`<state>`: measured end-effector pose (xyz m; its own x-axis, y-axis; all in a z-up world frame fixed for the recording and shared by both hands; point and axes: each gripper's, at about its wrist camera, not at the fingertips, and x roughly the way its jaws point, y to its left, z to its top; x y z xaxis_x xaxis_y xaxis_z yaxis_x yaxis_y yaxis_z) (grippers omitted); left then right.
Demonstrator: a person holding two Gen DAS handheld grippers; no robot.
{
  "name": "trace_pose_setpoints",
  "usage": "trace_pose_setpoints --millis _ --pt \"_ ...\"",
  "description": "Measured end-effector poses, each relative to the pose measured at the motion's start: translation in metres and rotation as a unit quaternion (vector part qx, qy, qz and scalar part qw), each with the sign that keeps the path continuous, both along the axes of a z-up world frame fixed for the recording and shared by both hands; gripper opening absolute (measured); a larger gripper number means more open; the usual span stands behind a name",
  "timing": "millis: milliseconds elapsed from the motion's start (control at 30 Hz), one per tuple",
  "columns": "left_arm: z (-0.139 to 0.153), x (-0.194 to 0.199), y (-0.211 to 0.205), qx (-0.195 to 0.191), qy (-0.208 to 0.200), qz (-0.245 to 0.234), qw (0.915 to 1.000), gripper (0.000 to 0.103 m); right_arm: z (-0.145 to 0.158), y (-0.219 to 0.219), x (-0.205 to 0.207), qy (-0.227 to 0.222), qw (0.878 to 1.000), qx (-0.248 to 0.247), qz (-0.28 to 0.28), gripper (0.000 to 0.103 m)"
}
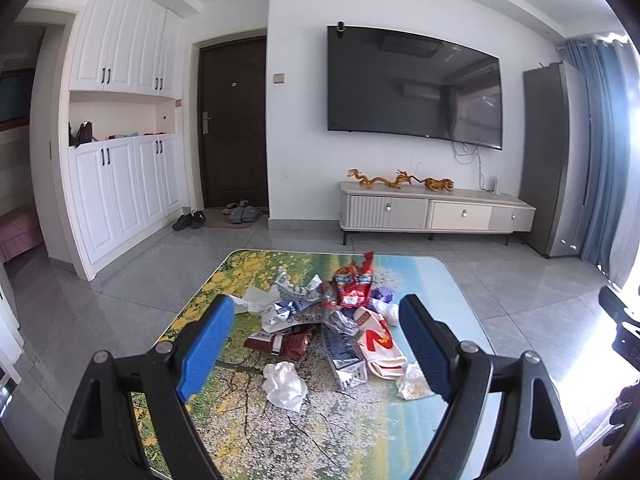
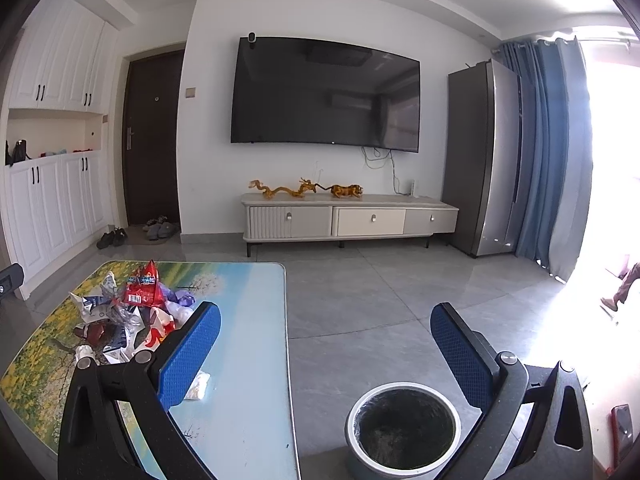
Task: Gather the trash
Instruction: 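Approach the trash-covered table with both tools open, then close both grippers on the crumpled white tissue together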
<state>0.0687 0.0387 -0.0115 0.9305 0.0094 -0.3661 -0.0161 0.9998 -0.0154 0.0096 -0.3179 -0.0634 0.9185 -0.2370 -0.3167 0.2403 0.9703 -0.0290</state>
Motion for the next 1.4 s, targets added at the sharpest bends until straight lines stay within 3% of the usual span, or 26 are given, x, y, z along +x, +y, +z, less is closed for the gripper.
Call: trace_pose_setpoints --millis 300,500,567,633,733,800,967,1100,1233,1267,1333,1400 --pt "-0.009 0.026 0.055 -0.009 0.015 0.058 0.9982 0.084 -0.018 -0.011 0.036 0.037 0.997 0.039 0.053 0.103" --pt "-0.06 0.049 0.069 -0.019 0.1 0.035 0.9942 0.083 -0.055 0.003 0.078 0.102 0.982 0.089 0.134 0.102" --pt "-0.082 0.059 0.065 -0.02 0.136 0.022 0.9903 0.083 -0.071 0.013 0.094 0.133 0.972 0.099 0.167 0.096" --pt "-0.103 0.07 0.059 -0.019 0.166 0.004 0.986 0.081 -0.089 0.025 0.111 0.169 0.958 0.11 0.202 0.083" --pt "-0.125 0.085 0.05 -0.021 0.2 -0.021 0.9792 0.07 -0.115 0.046 0.132 0.214 0.939 0.12 0.242 0.073" --pt "-0.138 0.096 0.045 -0.02 0.216 -0.031 0.9757 0.069 -0.128 0.058 0.142 0.235 0.928 0.125 0.262 0.069" --pt "-0.154 0.114 0.043 -0.023 0.239 -0.04 0.9698 0.054 -0.149 0.084 0.164 0.269 0.913 0.118 0.283 0.059" --pt "-0.163 0.122 0.046 -0.029 0.249 -0.039 0.9674 0.048 -0.16 0.096 0.175 0.293 0.908 0.102 0.284 0.048" --pt "-0.171 0.125 0.046 -0.032 0.262 -0.046 0.9635 0.027 -0.162 0.102 0.174 0.298 0.91 0.075 0.278 0.039" --pt "-0.173 0.125 0.046 -0.032 0.264 -0.047 0.9629 0.024 -0.162 0.103 0.173 0.299 0.911 0.068 0.276 0.037" --pt "-0.173 0.122 0.046 -0.03 0.261 -0.049 0.9637 0.016 -0.163 0.105 0.17 0.3 0.911 0.059 0.277 0.023" --pt "-0.171 0.12 0.047 -0.037 0.26 -0.05 0.9636 0.013 -0.162 0.105 0.166 0.299 0.911 0.055 0.279 0.019"
